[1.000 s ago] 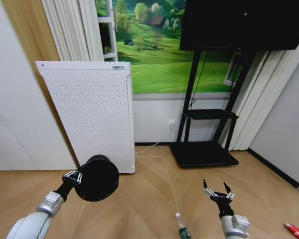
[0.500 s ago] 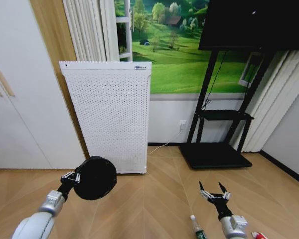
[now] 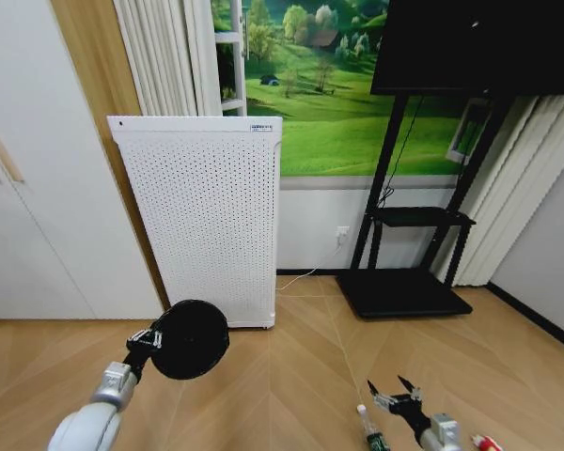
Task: Pick up the trash bin and place the garbage on the floor into it.
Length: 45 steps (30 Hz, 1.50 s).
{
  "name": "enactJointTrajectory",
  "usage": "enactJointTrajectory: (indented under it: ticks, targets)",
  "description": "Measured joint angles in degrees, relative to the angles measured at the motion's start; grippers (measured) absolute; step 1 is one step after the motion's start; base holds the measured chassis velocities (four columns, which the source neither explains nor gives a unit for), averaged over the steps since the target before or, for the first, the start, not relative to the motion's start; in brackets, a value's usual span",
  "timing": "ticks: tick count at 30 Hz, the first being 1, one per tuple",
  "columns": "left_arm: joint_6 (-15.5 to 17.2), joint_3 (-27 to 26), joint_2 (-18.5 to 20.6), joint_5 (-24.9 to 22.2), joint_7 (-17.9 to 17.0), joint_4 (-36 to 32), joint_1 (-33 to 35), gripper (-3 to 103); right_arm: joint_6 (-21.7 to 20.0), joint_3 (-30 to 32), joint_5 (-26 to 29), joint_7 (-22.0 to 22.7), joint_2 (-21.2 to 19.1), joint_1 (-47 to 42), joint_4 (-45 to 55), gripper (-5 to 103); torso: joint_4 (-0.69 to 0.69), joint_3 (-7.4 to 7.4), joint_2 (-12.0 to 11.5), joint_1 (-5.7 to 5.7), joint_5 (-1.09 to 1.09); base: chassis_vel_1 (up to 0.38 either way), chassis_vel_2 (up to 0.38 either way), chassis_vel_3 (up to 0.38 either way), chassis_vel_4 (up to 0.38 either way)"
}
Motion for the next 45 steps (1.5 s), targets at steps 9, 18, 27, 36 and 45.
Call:
enactJointTrajectory:
  ticks: [9, 18, 27, 36, 45]
  targets:
    - [0.31, 2.59, -0.34, 0.59, -0.26, 1.01, -1.42, 3, -0.06, -7.37, -2.15, 0.77, -0.74, 6.62, -10.28, 100, 0.00, 0.00, 0.00, 0.00, 0.01, 0.000, 0.000, 0.000, 0.000]
    - [0.78, 5.02, -0.92, 1.29, -0.42, 1.98, -2.55, 3, -2.77, -16.06, 3.61, 5.64, -2.49, 12.67, -16.17, 100, 0.00, 0.00, 0.00, 0.00, 0.00, 0.000, 0.000, 0.000, 0.000]
    - [0.74, 5.63, -1.78, 1.87, -0.55, 2.95, -3.13, 3, -4.63, -20.30, 4.53, 8.34, -2.80, 13.95, -19.39, 100, -0.01, 0.00, 0.00, 0.00, 0.00, 0.000, 0.000, 0.000, 0.000]
    - [0.42, 6.04, -2.85, 2.45, -0.58, 3.46, -3.10, 3, -6.07, -22.97, 6.34, 10.94, -1.93, 15.62, -22.61, 100, 0.00, 0.00, 0.00, 0.00, -0.01, 0.000, 0.000, 0.000, 0.000]
    - [-0.58, 6.18, -3.44, 3.01, -0.58, 4.37, -2.92, 3, -5.80, -26.26, 5.29, 11.07, -0.59, 18.45, -28.15, 100, 0.00, 0.00, 0.00, 0.00, 0.00, 0.000, 0.000, 0.000, 0.000]
